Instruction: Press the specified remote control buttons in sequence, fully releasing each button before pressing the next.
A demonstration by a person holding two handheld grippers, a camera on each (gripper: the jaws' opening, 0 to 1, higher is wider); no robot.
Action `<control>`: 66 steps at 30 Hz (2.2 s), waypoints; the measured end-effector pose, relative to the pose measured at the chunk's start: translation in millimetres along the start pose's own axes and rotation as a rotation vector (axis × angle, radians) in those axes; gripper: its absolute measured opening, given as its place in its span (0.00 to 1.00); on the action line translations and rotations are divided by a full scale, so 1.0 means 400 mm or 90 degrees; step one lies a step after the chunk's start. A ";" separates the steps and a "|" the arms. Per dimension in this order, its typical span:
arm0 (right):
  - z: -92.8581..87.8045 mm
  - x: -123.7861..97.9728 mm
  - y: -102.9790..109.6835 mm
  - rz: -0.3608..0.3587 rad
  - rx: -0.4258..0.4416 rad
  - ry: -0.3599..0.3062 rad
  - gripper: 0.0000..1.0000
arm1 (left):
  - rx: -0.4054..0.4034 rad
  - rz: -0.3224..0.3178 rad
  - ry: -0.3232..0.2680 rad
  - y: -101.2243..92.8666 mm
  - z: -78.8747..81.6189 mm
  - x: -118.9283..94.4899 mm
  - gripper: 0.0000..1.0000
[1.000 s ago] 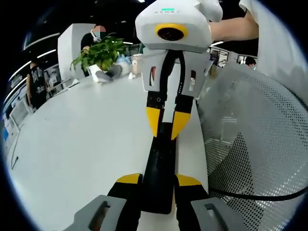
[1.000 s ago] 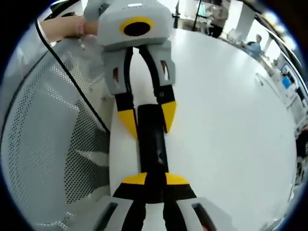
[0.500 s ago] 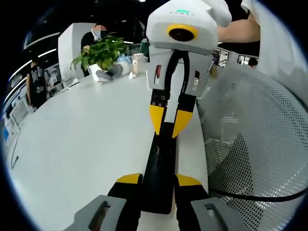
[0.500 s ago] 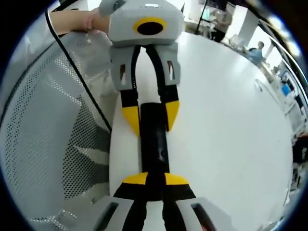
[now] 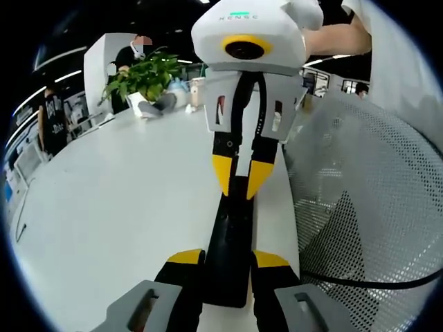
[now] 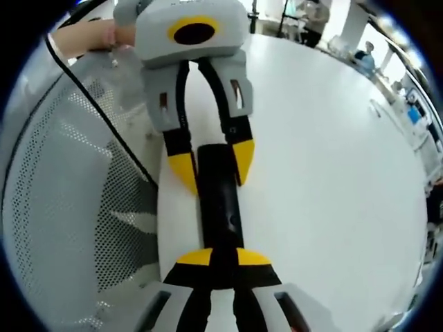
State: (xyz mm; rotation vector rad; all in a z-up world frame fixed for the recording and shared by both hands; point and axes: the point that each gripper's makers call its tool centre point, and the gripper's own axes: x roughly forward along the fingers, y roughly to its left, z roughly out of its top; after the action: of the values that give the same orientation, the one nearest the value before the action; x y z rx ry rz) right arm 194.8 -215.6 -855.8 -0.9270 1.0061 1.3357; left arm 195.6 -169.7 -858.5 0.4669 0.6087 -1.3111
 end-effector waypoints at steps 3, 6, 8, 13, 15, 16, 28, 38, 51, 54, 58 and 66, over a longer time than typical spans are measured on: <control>-0.001 0.000 0.002 -0.003 0.002 -0.005 0.07 | 0.001 -0.001 0.001 0.000 0.000 0.000 0.25; -0.003 -0.003 0.003 -0.007 0.002 -0.019 0.07 | 0.001 0.000 0.001 0.000 -0.001 0.001 0.25; -0.005 -0.005 0.005 -0.016 0.002 -0.040 0.07 | 0.000 0.001 0.001 -0.001 -0.001 0.000 0.25; -0.002 -0.005 0.008 -0.038 -0.004 -0.060 0.07 | 0.000 0.001 0.002 -0.001 -0.001 0.000 0.25; -0.001 -0.005 0.008 -0.046 -0.013 -0.054 0.07 | 0.001 0.001 0.003 -0.001 -0.001 0.000 0.25; -0.001 -0.005 0.007 -0.048 -0.012 -0.054 0.07 | 0.001 0.001 0.003 -0.001 -0.002 0.000 0.25; -0.012 -0.008 0.007 -0.049 -0.014 -0.046 0.05 | -0.001 0.002 0.001 0.000 -0.002 0.000 0.25; -0.011 -0.004 0.002 -0.052 0.008 0.013 0.04 | -0.001 0.000 -0.001 0.000 -0.001 0.001 0.25; -0.010 -0.012 -0.004 -0.066 0.076 -0.082 0.00 | 0.000 0.002 0.002 0.000 0.001 0.001 0.25; -0.009 -0.011 0.000 -0.082 0.058 -0.077 0.01 | 0.001 0.001 0.003 0.001 0.000 0.001 0.25; -0.012 -0.012 -0.001 -0.094 0.045 -0.078 0.00 | 0.001 0.002 0.004 0.000 0.000 0.001 0.25; -0.020 -0.016 0.002 -0.095 0.044 -0.082 0.00 | 0.001 0.002 0.005 0.000 0.000 0.001 0.25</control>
State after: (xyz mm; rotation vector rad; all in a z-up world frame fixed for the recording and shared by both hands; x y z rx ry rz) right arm 193.7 -225.1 -852.1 -0.8354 0.8626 1.2127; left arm 195.8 -170.1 -858.7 0.4739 0.6139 -1.3070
